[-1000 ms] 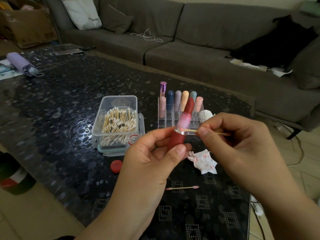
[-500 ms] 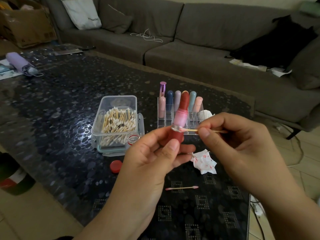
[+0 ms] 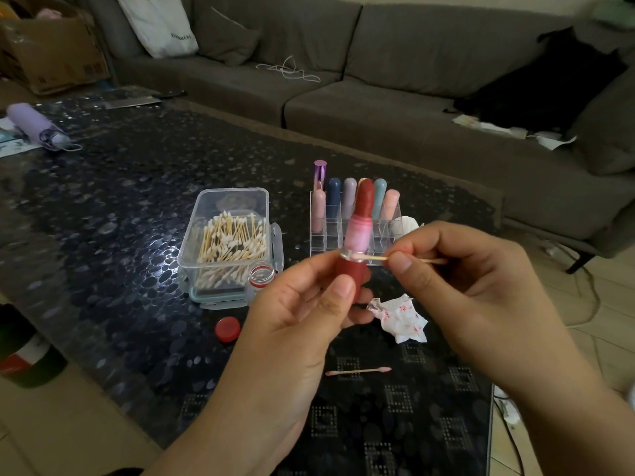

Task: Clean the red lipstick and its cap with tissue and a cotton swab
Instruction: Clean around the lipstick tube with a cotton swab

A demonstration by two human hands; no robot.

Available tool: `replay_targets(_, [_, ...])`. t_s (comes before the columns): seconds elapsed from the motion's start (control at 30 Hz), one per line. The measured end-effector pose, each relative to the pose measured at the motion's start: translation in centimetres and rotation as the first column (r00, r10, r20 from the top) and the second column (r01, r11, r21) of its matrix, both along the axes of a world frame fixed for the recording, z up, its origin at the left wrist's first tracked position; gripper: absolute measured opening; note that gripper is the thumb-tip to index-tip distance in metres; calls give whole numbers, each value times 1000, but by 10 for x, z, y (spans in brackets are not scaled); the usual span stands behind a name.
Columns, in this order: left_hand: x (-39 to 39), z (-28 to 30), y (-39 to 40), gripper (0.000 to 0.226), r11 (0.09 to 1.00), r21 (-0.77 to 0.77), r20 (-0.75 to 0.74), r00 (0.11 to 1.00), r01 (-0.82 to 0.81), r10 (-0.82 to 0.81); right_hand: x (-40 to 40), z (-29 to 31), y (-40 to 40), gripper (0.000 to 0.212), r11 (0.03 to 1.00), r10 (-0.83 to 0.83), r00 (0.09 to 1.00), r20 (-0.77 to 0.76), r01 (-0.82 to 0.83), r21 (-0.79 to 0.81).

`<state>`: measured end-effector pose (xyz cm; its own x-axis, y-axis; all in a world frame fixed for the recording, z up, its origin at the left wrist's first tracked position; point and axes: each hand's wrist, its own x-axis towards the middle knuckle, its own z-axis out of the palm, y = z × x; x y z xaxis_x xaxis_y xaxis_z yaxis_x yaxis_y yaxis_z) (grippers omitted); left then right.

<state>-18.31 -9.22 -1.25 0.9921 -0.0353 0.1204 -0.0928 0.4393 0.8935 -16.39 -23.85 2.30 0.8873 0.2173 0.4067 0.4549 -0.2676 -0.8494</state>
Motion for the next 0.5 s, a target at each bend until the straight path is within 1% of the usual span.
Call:
replay_targets(0.13, [0, -1, 0, 29, 1000, 19, 14, 1000, 19, -20, 0, 0, 1, 11, 999, 35, 999, -20, -36, -13])
replay_targets(0.27, [1, -2, 1, 28, 1000, 5, 10, 1000, 10, -10, 2, 1, -2, 17, 999, 18, 998, -59, -17, 31])
replay_targets(0.4, [0, -3, 1, 30, 998, 46, -2, 999, 38, -38, 2, -1, 0, 14, 999, 44, 997, -59, -44, -6])
replay_targets(0.5, [1, -4, 1, 29, 997, 74, -25, 999, 34, -32, 2, -1, -3, 15, 1000, 14, 996, -83, -15, -8])
